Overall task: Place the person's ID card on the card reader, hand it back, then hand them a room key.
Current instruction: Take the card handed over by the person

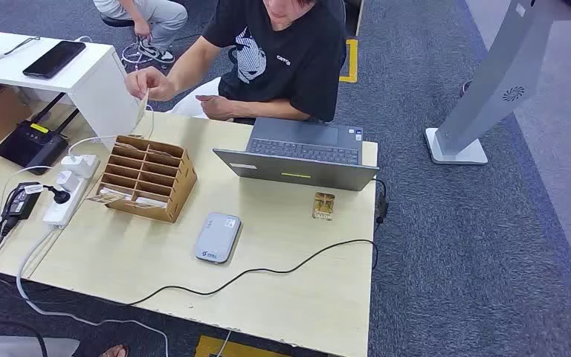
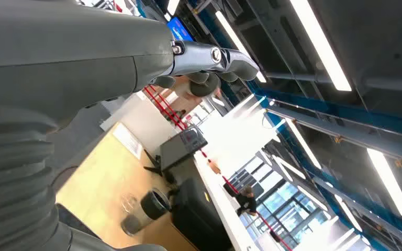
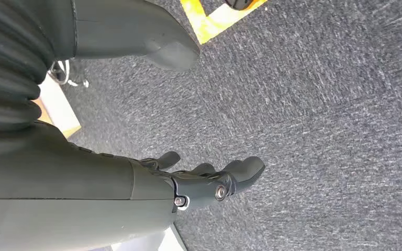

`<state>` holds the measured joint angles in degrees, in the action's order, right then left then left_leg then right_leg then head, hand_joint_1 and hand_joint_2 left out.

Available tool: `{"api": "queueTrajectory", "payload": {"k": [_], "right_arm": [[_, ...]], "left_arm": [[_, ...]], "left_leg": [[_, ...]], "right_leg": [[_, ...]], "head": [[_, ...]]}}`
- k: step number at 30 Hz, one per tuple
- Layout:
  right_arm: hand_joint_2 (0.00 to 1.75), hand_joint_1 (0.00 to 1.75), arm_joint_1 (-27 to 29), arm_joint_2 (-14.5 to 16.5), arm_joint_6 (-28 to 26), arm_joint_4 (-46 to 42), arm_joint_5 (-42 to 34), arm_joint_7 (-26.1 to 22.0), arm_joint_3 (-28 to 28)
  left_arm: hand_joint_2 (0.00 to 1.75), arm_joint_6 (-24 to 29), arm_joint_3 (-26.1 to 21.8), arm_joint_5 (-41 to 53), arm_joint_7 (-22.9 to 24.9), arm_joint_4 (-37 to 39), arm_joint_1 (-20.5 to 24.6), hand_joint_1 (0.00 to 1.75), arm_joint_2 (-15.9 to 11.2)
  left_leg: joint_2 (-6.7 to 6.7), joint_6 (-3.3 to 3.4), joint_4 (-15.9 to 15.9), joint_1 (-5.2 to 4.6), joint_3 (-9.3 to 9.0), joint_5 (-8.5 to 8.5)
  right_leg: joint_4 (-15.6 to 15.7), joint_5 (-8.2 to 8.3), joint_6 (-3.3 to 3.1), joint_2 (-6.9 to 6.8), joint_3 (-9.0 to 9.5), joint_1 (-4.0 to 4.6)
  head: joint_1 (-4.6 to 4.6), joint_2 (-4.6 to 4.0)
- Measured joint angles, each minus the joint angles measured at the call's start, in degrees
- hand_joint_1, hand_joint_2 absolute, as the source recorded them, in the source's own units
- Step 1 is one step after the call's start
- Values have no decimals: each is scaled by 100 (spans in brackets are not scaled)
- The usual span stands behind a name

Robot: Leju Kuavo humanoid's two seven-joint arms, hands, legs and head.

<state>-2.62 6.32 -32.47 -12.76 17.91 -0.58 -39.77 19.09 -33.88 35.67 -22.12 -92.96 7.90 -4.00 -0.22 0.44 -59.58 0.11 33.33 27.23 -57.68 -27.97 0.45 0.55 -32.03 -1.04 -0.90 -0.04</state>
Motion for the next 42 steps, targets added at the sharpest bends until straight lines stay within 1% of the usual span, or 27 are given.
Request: {"api": "queueTrajectory", "payload": {"k": [2, 9, 15, 19, 24, 32, 33, 36, 37, 42], "right_arm": [[175, 0, -2, 0, 8, 1, 45, 25, 14], [175, 0, -12, 0, 100, 2, 332, 166, 92], [175, 0, -25, 0, 181, 7, 592, 279, 192], [175, 0, -34, 0, 243, 14, 762, 358, 240], [175, 0, -40, 0, 337, 21, 981, 450, 319], [175, 0, -50, -2, 486, 28, 1288, 542, 378], [175, 0, -52, -2, 499, 29, 1314, 550, 380], [175, 0, -52, -3, 513, 38, 1346, 558, 385], [175, 0, -52, -3, 514, 41, 1350, 558, 387], [175, 0, -53, -6, 524, 48, 1371, 520, 403]], "left_arm": [[175, -2, 106, 82, 76, 77, 114, 0, -41], [175, 9, 796, 609, 531, 699, 895, 0, -285], [175, 78, 1481, 1148, 895, 1283, 1524, 0, -342], [175, 127, 2060, 1557, 1118, 1630, 1893, 0, -303], [175, 134, 2836, 2050, 1406, 1993, 2314, 0, -169], [175, 90, 3851, 2716, 1798, 2455, 2812, 0, 31], [175, 84, 3935, 2772, 1828, 2497, 2850, 9, 44], [175, 72, 4101, 2851, 1873, 2577, 2915, 140, 72], [175, 57, 4139, 2855, 1879, 2601, 2929, 175, 80], [175, -78, 4276, 2758, 1852, 2654, 2944, 175, 103]], "left_leg": [[0, 0, 0, 0, 1, 0], [2, 5, -2, 0, 8, -12], [5, 7, -7, 0, 18, -18], [11, 9, -13, -1, 25, -21], [12, 11, -18, -1, 33, -22], [11, 14, -21, -1, 43, -23], [11, 14, -21, -1, 43, -23], [12, 14, -21, -1, 43, -23], [12, 14, -21, -1, 43, -23], [12, 14, -20, 0, 47, -23]], "right_leg": [[0, 2, 2, 0, 0, 0], [0, 17, -2, 7, -5, 0], [0, 25, 3, 10, -17, 0], [0, 32, 8, 17, -19, -1], [0, 37, 13, 21, -22, -1], [0, 41, 19, 20, -25, -1], [0, 42, 19, 21, -25, -1], [0, 42, 19, 22, -27, -1], [-1, 42, 19, 21, -27, -1], [-2, 41, 19, 22, -29, 0]], "head": [[-1, 0], [-1, 0], [0, 0], [0, 0], [-1, 0], [0, 0], [-1, 0], [-1, 0], [0, 0], [-1, 0]]}}
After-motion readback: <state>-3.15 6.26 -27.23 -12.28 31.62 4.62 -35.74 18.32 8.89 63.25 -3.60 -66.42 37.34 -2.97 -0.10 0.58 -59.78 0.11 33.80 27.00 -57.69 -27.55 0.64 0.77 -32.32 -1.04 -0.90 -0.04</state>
